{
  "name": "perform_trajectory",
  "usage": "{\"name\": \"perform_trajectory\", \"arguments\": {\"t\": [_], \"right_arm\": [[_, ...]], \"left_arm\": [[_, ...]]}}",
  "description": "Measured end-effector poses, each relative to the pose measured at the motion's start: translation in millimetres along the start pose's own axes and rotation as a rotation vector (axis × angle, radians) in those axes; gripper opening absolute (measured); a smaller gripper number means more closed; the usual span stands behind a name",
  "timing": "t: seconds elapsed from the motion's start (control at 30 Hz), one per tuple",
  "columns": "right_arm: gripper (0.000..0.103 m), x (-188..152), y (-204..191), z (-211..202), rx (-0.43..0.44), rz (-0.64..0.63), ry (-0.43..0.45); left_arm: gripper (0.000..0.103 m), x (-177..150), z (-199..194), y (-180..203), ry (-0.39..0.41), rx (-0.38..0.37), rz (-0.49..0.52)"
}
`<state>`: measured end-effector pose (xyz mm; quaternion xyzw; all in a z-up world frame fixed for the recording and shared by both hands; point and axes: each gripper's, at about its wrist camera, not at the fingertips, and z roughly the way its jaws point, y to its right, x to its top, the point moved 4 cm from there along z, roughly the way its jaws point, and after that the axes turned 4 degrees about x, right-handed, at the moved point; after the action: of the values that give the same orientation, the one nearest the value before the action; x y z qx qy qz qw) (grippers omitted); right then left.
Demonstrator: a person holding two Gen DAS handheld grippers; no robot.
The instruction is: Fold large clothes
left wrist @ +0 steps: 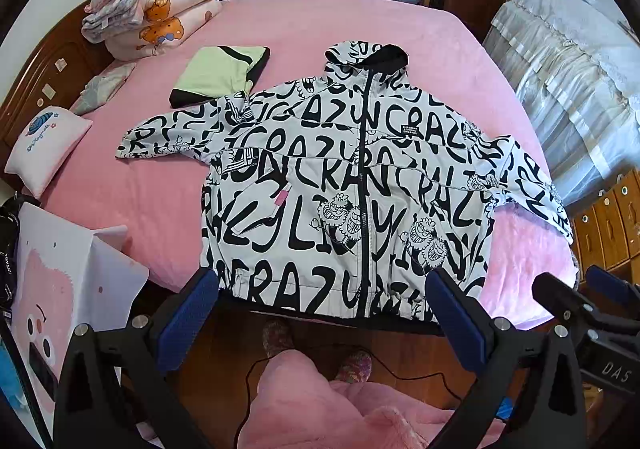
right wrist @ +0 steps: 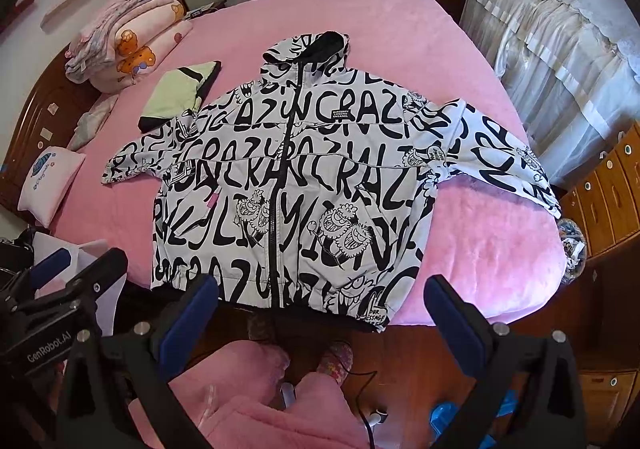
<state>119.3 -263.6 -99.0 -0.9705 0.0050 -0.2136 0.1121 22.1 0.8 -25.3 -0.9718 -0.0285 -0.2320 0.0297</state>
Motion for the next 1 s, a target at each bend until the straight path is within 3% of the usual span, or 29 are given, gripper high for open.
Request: {"name": "perform_trajectory", "arguments": {"t": [0.33,0.63,0.8,1.0], "right_arm": [[0.103,3,0,6,0.019,0.007,-0.019],[0.103,17,-12,32,0.037,0.035,-0.081],[0.103,31,-27,57,0.053,0.062,-0.135],[0.103,60,-47,99,0.062,0.181,-0.220]], "left_arm": [[0.102,7,13,-25,-0.012,0.023,-0.006],[0.103,22,42,-49,-0.071,0.037,-0.056],[0.103,41,77,-84,-0.129,0.026,-0.111],[0.102,81,123,-144,-0.197,0.008,-0.165]]}}
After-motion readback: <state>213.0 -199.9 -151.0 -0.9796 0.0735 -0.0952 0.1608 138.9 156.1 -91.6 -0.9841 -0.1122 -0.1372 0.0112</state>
